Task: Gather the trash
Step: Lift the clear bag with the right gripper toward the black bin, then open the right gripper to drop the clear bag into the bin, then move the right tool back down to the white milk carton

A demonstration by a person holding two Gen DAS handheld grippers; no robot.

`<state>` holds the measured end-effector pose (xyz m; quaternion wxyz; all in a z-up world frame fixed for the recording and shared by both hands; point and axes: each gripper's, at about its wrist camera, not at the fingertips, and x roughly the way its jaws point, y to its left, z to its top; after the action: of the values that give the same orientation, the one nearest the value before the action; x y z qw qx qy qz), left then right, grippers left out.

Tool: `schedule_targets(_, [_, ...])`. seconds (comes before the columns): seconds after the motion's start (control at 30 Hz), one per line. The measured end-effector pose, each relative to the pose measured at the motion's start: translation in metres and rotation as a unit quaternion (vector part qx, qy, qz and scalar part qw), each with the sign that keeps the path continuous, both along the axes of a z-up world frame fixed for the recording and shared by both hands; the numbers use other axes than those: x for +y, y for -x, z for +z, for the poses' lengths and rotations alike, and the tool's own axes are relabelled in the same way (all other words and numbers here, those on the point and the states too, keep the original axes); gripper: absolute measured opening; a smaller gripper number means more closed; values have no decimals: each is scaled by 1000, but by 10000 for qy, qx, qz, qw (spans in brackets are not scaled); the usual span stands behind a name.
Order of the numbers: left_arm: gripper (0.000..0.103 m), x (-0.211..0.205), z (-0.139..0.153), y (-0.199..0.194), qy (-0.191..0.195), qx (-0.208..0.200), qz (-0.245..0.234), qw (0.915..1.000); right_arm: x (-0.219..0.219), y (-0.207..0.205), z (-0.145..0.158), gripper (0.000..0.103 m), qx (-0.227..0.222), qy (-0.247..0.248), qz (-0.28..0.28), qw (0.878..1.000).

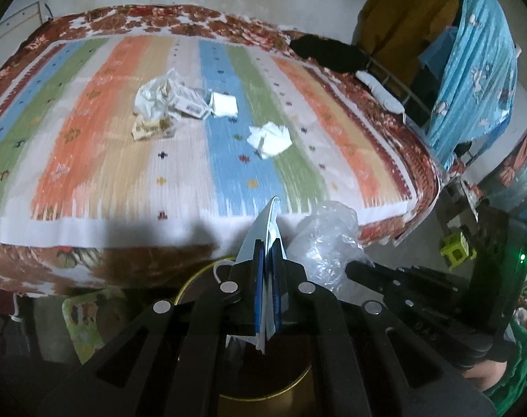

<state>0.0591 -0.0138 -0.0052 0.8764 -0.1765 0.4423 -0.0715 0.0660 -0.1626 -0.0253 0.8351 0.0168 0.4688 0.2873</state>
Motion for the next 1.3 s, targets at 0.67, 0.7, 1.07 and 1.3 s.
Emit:
schedule_targets(0.67, [32, 8, -46, 2, 504, 1052, 186, 9930, 1, 5, -40, 38, 908, 84, -118, 9958])
schedule_targets(0.7, [34, 10, -45, 2, 528, 1035, 213, 9930, 1, 4, -39, 39, 917, 50, -110, 9957])
schedule_targets(1.07, [45, 35, -29, 0, 753, 784, 477, 9929, 2, -3, -31, 50, 810, -115, -9, 9967])
schedule_targets(1.3, [57, 59, -2, -9, 571, 440, 680, 9951, 13, -16, -6, 63, 328, -146, 294, 9989])
